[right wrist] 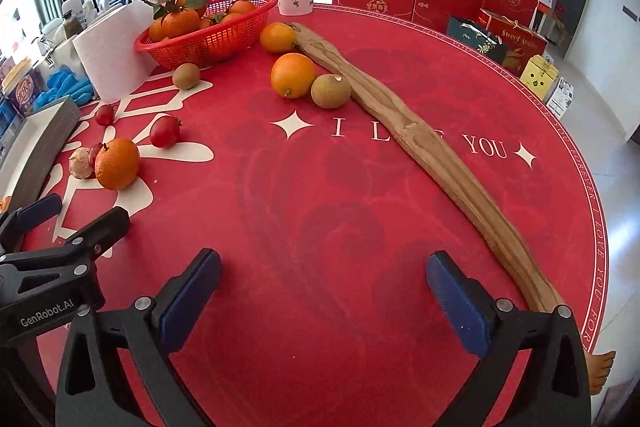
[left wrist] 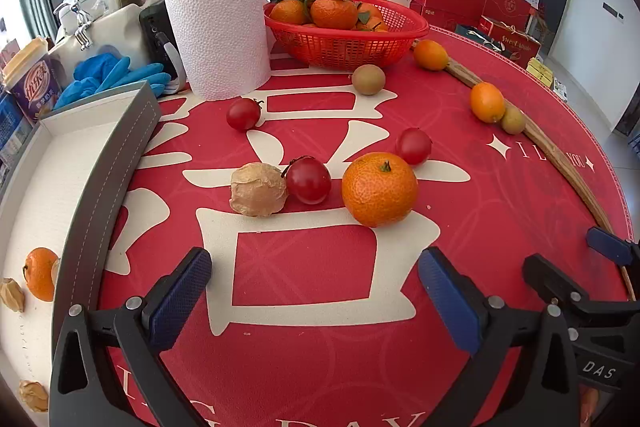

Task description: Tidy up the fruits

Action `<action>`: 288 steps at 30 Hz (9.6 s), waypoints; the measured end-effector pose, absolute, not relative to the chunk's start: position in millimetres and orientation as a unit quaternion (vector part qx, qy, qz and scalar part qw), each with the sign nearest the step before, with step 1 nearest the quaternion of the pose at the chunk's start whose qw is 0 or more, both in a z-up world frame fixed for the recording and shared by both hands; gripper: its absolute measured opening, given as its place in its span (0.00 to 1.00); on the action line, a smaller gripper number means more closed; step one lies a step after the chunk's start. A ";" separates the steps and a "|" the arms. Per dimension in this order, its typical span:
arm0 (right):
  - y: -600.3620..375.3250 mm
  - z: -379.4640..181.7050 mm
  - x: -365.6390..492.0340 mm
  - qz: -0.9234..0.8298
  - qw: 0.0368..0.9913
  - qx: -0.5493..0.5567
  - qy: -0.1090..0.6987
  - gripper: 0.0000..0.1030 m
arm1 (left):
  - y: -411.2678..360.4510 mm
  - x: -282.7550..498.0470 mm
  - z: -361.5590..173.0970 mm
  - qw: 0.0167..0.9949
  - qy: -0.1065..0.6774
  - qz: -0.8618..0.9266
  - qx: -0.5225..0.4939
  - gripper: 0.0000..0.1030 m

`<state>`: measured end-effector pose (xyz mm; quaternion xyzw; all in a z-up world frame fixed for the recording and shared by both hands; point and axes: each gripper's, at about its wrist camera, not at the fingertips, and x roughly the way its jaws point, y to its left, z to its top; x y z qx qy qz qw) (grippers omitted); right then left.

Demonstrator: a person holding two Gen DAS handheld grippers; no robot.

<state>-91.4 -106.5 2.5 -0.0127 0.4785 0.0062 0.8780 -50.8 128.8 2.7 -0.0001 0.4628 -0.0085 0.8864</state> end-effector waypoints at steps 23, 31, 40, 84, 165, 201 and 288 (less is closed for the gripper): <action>-104.7 3.5 -88.9 -0.003 0.880 -0.008 0.475 1.00 | 128.6 -50.7 2.4 0.887 0.463 -0.009 0.000 1.00; -103.9 3.6 -88.5 -0.003 0.880 -0.009 0.475 1.00 | 128.6 -50.8 2.3 0.887 0.463 -0.009 0.001 1.00; -103.5 3.7 -88.3 -0.002 0.880 -0.009 0.475 1.00 | 128.6 -50.7 2.3 0.887 0.462 -0.009 0.001 1.00; -103.2 3.6 -88.7 -0.002 0.880 -0.008 0.474 1.00 | 128.7 -49.9 2.3 0.887 0.462 -0.010 0.001 1.00; -103.1 4.1 -89.2 0.008 0.881 -0.014 0.473 1.00 | 142.0 -39.1 12.9 0.894 0.442 -0.068 0.032 0.12; -78.0 3.7 -68.3 0.048 0.878 -0.033 0.476 1.00 | 165.8 -69.8 11.5 0.900 0.436 -0.025 -0.003 0.25; 100.5 53.2 -58.4 0.331 0.842 0.068 0.420 0.22 | 358.5 -118.7 45.0 0.899 0.341 0.167 -0.217 0.25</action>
